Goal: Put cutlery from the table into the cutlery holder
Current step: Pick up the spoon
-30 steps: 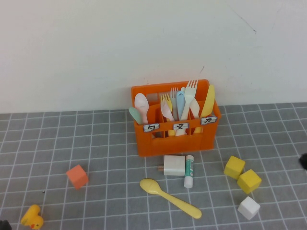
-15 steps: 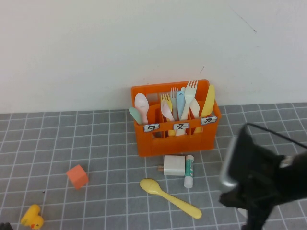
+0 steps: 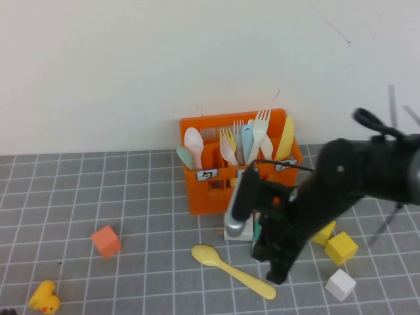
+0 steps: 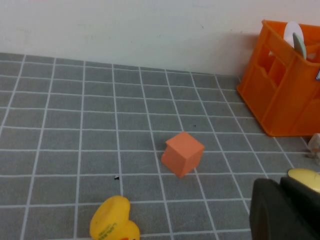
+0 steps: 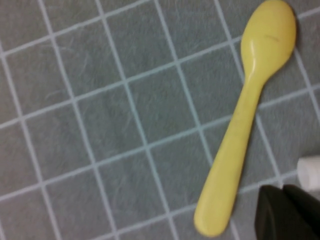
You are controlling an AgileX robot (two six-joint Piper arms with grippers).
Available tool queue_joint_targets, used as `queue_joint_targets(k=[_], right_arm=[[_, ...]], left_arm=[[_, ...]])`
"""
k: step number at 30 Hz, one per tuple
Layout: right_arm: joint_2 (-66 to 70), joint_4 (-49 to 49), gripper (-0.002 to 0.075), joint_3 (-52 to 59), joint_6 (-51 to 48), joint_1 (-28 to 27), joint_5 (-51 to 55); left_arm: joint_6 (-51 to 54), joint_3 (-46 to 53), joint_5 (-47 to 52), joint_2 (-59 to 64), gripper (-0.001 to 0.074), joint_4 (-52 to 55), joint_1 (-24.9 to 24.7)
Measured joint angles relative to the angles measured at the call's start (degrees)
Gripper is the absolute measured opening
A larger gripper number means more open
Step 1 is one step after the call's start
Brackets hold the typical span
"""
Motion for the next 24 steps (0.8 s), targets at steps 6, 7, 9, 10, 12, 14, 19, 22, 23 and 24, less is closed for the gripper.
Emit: queue_joint_targets(k=[6, 7, 9, 10, 12, 14, 19, 22, 23, 24], right_arm=[[6.8, -0.1, 0.0024, -6.5, -0.6, 1.2, -0.2], [7.9, -0.1, 0.0045, -7.4, -1.0, 1.4, 0.0], [9.8, 0.0, 0.0118, -9.2, -1.7, 1.6, 0.4], [10.6, 0.2, 0.0169, -10.1, -1.9, 1.7, 0.6], [11.9, 0.7, 0.0277, -11.4, -2.1, 2.1, 1.6], [13.2, 0.7, 0.0356, -12.3, -2.3, 2.3, 2.7], [15.2, -0.7, 0.0411, -12.6, -3.4, 2.5, 5.1], [16.2, -1.3, 0.0415, -12.6, -3.5, 2.5, 5.4], [16.5, -1.3, 0.0417, -12.6, -3.6, 2.5, 5.5], [16.9, -1.3, 0.0417, -12.6, -3.6, 2.5, 5.5]], left_arm=[[0.9, 0.0, 0.0, 0.0, -0.0001, 0.0, 0.0], [0.9, 0.0, 0.0, 0.0, -0.0001, 0.0, 0.0], [0.9, 0.0, 0.0, 0.0, -0.0001, 0.0, 0.0], [0.9, 0.0, 0.0, 0.0, -0.0001, 0.0, 0.0], [0.9, 0.0, 0.0, 0.0, -0.0001, 0.0, 0.0], [0.9, 0.0, 0.0, 0.0, -0.0001, 0.0, 0.0], [0.9, 0.0, 0.0, 0.0, -0.0001, 0.0, 0.0], [0.9, 0.0, 0.0, 0.0, -0.0001, 0.0, 0.0], [0.9, 0.0, 0.0, 0.0, 0.0, 0.0, 0.0], [0.9, 0.0, 0.0, 0.0, 0.0, 0.0, 0.0]])
